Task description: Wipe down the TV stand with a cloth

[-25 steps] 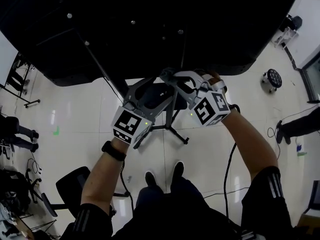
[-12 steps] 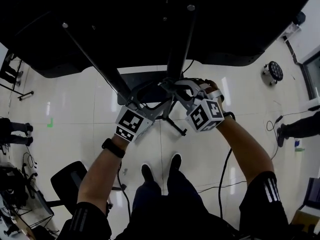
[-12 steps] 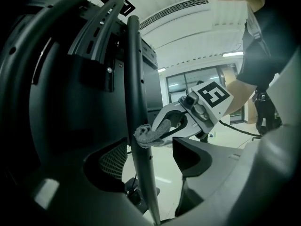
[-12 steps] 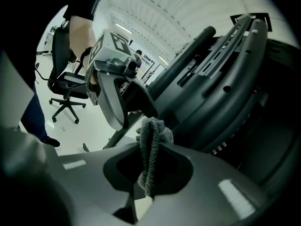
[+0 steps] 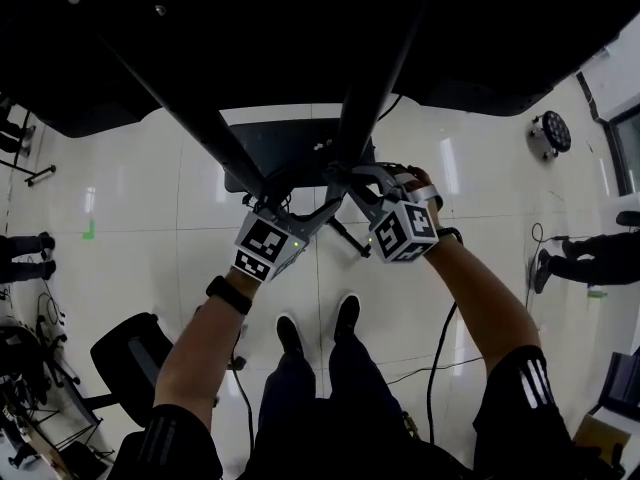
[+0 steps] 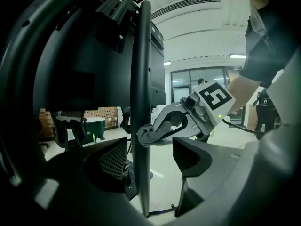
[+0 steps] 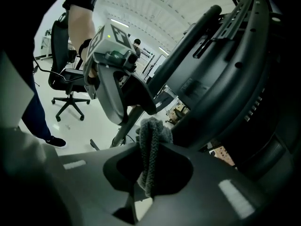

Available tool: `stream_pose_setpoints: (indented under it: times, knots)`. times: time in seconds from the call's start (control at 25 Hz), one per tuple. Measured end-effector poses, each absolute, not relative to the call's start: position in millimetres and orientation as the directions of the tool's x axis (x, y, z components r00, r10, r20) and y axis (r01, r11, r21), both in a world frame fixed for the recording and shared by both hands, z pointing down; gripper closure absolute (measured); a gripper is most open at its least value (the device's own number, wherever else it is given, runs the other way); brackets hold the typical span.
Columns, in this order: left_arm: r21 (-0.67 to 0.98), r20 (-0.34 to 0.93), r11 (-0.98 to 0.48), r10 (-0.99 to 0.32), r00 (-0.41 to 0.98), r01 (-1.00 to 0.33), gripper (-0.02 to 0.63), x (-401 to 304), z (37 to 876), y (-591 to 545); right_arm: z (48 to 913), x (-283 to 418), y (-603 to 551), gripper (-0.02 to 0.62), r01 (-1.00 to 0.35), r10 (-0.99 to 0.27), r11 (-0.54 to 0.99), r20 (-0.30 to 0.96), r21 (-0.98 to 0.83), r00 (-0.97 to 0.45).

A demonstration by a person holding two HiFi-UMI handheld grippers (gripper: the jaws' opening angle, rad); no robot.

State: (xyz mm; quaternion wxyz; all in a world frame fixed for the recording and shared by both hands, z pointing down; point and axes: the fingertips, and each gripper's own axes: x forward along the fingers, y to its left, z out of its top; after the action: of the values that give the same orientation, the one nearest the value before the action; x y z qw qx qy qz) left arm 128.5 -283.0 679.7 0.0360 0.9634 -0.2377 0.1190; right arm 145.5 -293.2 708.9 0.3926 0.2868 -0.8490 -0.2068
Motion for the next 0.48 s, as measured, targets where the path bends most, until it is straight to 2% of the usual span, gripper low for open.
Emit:
stream_pose_setpoints:
  times: [0.48]
  knots:
    - [0.077, 0.363, -0.885, -0.405, 0.839, -0.460, 0.278, 127, 799, -289, 832, 142, -294, 0.568, -0.308, -0.584, 0.811, 0.656, 0.497, -0.479]
